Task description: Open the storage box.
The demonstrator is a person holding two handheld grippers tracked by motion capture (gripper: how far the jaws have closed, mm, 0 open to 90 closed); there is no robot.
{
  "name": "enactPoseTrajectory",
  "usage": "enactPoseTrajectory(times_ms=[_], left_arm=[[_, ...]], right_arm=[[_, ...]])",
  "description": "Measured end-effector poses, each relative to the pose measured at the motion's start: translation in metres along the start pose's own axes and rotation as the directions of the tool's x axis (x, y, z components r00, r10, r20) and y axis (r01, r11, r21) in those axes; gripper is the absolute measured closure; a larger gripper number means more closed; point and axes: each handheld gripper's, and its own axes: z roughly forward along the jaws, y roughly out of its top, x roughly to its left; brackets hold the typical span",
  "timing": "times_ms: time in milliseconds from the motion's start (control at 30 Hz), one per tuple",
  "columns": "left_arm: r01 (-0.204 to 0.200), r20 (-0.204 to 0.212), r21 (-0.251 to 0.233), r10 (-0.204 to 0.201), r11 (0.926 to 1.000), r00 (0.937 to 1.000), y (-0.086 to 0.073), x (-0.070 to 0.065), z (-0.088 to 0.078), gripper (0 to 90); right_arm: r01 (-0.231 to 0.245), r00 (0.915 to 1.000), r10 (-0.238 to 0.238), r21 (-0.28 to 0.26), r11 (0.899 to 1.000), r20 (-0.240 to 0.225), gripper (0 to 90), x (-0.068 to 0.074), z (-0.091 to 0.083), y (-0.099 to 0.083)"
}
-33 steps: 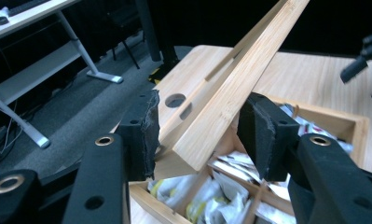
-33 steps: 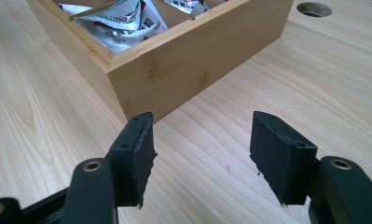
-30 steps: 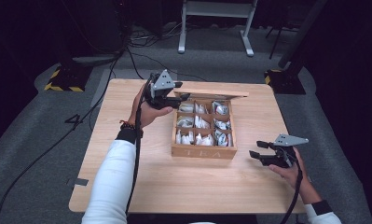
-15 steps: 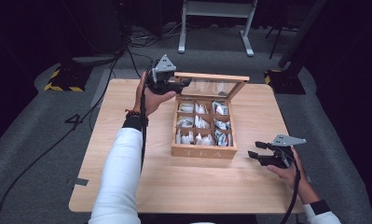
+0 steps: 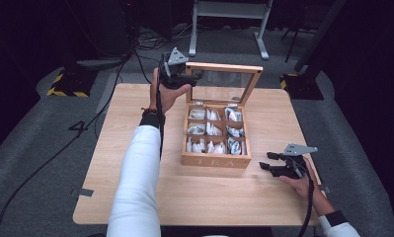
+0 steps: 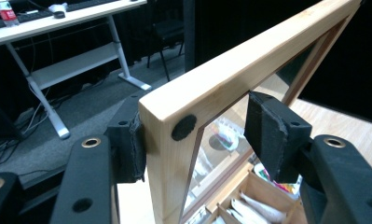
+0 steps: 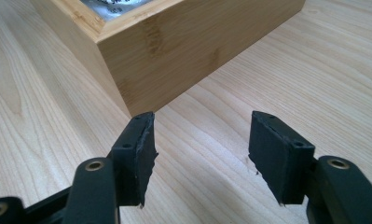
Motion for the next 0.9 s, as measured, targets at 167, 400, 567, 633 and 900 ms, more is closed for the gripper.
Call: enactPoseTrajectory(times_ms=[167, 400, 567, 633, 900], left_arm=[[0.021, -0.047, 0.004, -0.021, 0.9998, 0.9987, -0.002, 0.005, 0.009, 48.8], [0.022, -0.08, 0.011, -0.021, 0.9997, 0.9966, 0.001, 0.009, 0.018, 47.0], [0.03, -0.098, 0.025, -0.027, 0.9992, 0.9948, 0.005, 0.012, 0.024, 45.8], [0.04, -0.105, 0.027, -0.037, 0.9988, 0.9937, 0.005, 0.013, 0.027, 45.1], [0.05, -0.147, 0.071, -0.039, 0.9962, 0.9883, -0.001, 0.019, 0.036, 48.5]], right_arm=[[-0.007, 1.0, 0.007, -0.002, 1.0, 0.006, 41.7, -0.002, 0.002, -0.002], [-0.029, 0.9996, 0.029, 0.003, 1.0, 0.003, 41.4, -0.003, 0.006, -0.005], [-0.025, 0.9996, 0.025, 0.011, 1.0, 0.011, 41.3, -0.003, 0.007, -0.006], [-0.032, 0.9994, 0.032, 0.012, 0.999, 0.014, 41.3, -0.004, 0.007, -0.006], [-0.037, 0.9993, 0.037, 0.019, 0.999, -0.005, 41.6, -0.002, 0.007, -0.007]])
